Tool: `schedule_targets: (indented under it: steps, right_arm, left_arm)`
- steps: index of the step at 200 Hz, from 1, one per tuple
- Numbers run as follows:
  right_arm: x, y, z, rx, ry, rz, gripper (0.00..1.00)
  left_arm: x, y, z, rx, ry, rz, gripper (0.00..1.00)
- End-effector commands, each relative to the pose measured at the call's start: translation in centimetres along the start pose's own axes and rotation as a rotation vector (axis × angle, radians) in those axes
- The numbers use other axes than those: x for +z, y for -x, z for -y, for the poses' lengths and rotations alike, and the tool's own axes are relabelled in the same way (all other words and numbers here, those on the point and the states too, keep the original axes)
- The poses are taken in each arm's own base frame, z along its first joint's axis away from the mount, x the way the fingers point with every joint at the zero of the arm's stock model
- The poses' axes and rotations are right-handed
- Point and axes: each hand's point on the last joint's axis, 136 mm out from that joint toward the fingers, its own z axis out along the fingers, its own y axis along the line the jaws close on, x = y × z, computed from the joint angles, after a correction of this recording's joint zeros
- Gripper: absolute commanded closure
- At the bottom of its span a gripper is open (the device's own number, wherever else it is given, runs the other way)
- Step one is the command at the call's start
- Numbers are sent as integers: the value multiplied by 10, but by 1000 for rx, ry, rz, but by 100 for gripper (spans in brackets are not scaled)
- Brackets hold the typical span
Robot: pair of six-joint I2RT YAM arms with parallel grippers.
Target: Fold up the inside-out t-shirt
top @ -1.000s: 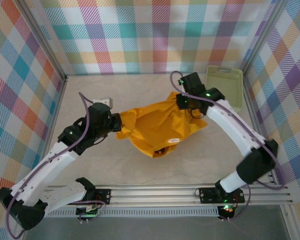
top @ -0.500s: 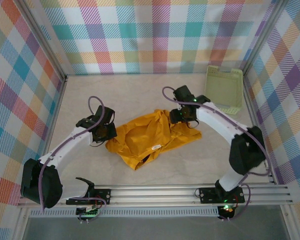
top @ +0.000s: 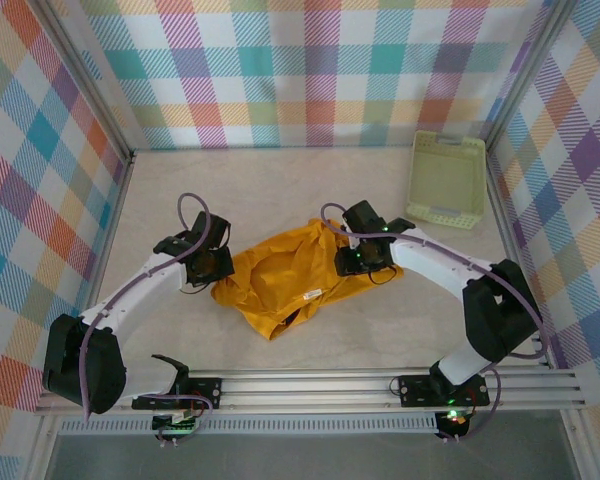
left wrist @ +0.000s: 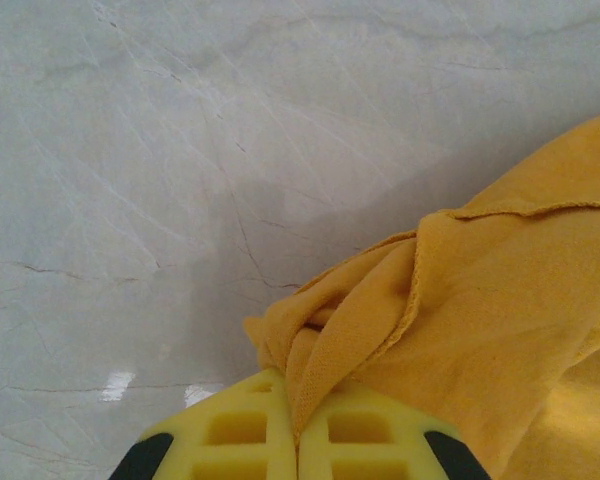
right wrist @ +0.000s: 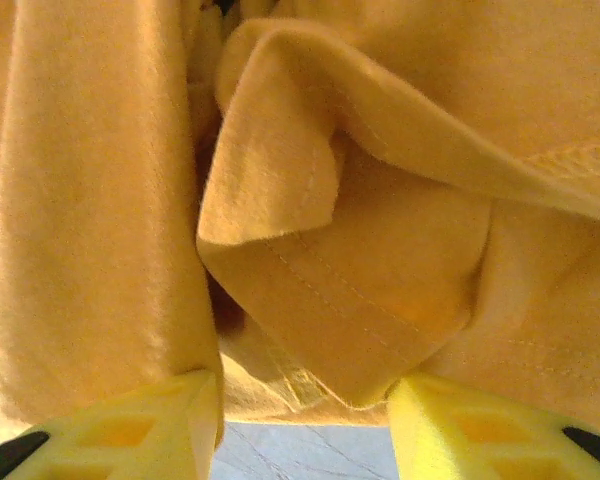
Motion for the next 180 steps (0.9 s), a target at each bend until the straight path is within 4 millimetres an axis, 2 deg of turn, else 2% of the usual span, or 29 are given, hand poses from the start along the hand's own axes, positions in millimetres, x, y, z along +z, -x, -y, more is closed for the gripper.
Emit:
schedule_targets:
  steps: [1, 30, 49, 69, 84, 95, 113, 149, 165, 180]
  right_arm:
    - [11, 1, -12, 22, 46, -5, 52]
    - [21, 3, -6, 34, -6, -23, 59]
    - [19, 3, -2, 35, -33, -24, 65]
    - [13, 1, -2, 31, -39, -11, 76]
    - [3, -1, 7, 28, -100, -1, 88]
    - [-12, 1, 14, 25, -143, 30, 95]
    - [-50, 6, 23, 14, -185, 109, 99]
    - [-140, 11, 31, 10, -203, 295, 100]
    - [-162, 10, 28, 3, -176, 331, 100]
    - [-167, 9, 28, 5, -171, 340, 98]
  left_arm:
    - [0, 0, -2, 2, -7, 6, 100]
    - [-2, 0, -2, 0, -7, 11, 100]
    - [-5, 1, -3, 2, -7, 20, 100]
    - [-7, 2, -6, 3, 4, 29, 100]
    - [-8, 2, -9, 3, 13, 37, 100]
    - [-12, 5, -12, 1, 26, 51, 100]
    - [-28, 14, -20, -20, 49, 107, 100]
    - [-90, 29, -26, -132, -73, 296, 100]
    - [-109, 31, -29, -175, -104, 344, 100]
    - [-113, 30, -35, -200, -95, 368, 100]
